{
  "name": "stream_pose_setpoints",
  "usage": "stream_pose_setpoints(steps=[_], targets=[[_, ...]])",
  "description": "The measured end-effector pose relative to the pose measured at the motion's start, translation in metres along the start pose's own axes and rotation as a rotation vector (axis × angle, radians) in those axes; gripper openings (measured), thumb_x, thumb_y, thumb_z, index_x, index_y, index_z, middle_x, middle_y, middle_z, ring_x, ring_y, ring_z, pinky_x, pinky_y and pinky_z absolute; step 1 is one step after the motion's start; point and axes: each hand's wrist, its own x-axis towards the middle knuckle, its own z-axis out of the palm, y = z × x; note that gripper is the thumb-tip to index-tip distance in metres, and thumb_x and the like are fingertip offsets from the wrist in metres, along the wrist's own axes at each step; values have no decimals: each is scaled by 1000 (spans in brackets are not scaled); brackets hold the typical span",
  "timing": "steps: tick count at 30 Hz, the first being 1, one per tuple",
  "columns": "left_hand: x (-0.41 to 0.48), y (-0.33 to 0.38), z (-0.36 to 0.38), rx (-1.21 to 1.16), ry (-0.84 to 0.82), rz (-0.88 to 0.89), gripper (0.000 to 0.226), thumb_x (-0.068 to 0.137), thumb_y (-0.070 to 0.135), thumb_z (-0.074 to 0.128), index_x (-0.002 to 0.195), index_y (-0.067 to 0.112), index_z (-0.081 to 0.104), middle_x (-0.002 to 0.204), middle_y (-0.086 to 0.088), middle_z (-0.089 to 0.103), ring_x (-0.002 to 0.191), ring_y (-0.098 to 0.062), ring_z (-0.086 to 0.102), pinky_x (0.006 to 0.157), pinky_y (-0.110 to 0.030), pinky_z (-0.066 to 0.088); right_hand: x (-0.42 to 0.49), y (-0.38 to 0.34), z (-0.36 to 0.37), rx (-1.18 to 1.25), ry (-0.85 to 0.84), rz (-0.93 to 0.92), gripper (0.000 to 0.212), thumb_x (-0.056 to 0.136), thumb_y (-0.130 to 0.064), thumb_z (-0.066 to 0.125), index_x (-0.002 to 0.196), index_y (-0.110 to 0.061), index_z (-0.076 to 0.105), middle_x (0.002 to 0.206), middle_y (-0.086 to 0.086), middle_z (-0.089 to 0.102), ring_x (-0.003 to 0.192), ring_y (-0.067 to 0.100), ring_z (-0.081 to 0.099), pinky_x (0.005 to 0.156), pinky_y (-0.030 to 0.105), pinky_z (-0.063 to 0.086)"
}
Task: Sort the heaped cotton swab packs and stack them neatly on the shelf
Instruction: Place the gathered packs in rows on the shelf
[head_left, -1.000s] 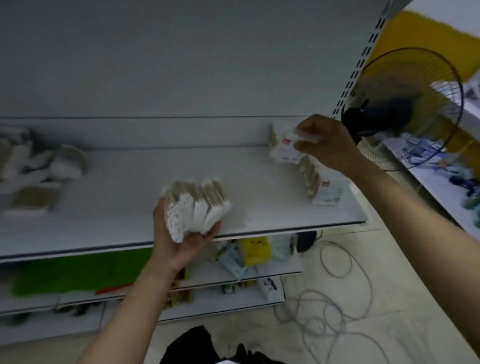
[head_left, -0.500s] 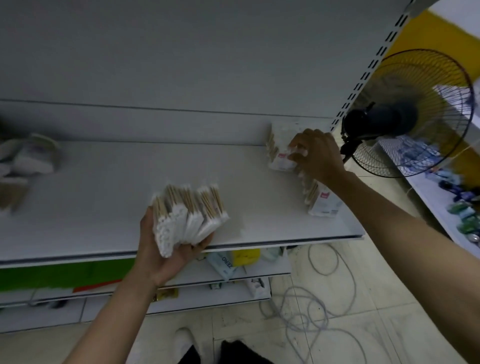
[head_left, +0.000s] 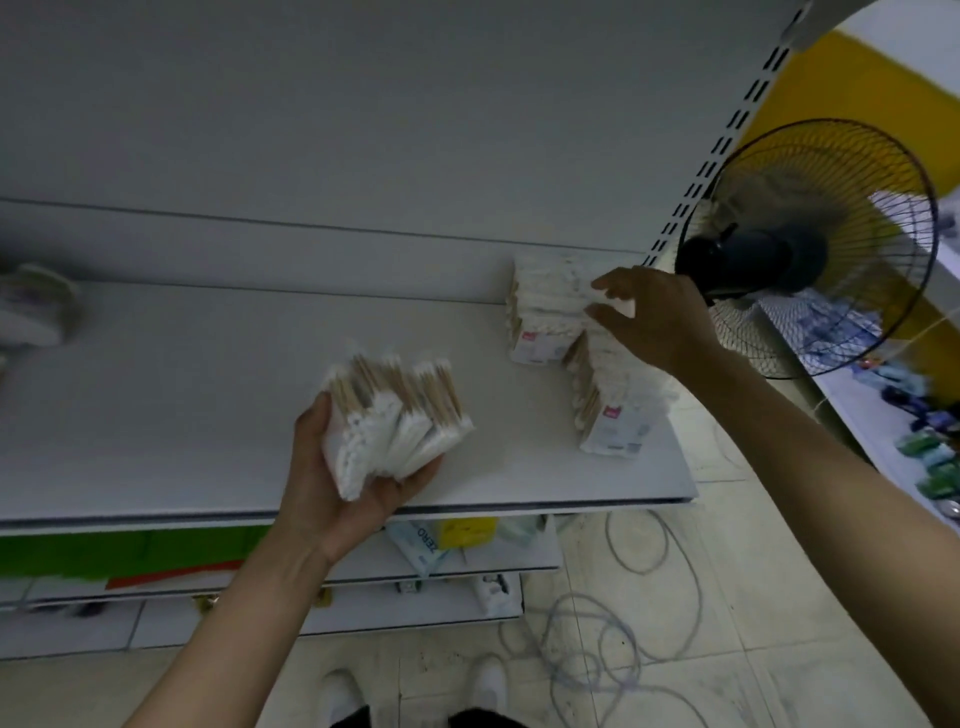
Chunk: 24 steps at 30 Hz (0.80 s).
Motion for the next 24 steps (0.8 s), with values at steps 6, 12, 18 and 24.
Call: stream_pose_setpoints(steps=[6,12,18,24], targets=[[37,-59,37,-12,-75,-37,76,31,39,96,100,13,77,113,-13,69,94,-31,70,79,-49,57,-40,29,-11,238,40,20,26,94,-32,57,111,-15,68,105,4,70,73,11,59,72,25,43],[44,-74,17,-57,-63,-27,65,56,42,87,112,14,72,123,-13,65,109,-34,64,93,-54,50,-56,4,-2,504,23,-157,21,91,-26,57,103,-15,71,101,0,69,97,21,63,88,40,50],[35,-80,17,43,7,-5,55,51,42,88,97,15,78,105,-15,72,95,-32,70,82,-60,54,-44,-32,6,636,-155,-215,28,92,-36,58,115,-22,64,109,-7,61,103,11,57,88,21,44],[30,-73,29,-4,-174,9,49,78,41,72,117,11,69,123,-13,65,117,-32,59,96,-59,44,-6,-63,4,381,-631,-164,31,92,-32,56,107,-8,68,105,11,69,75,16,63,58,14,48]])
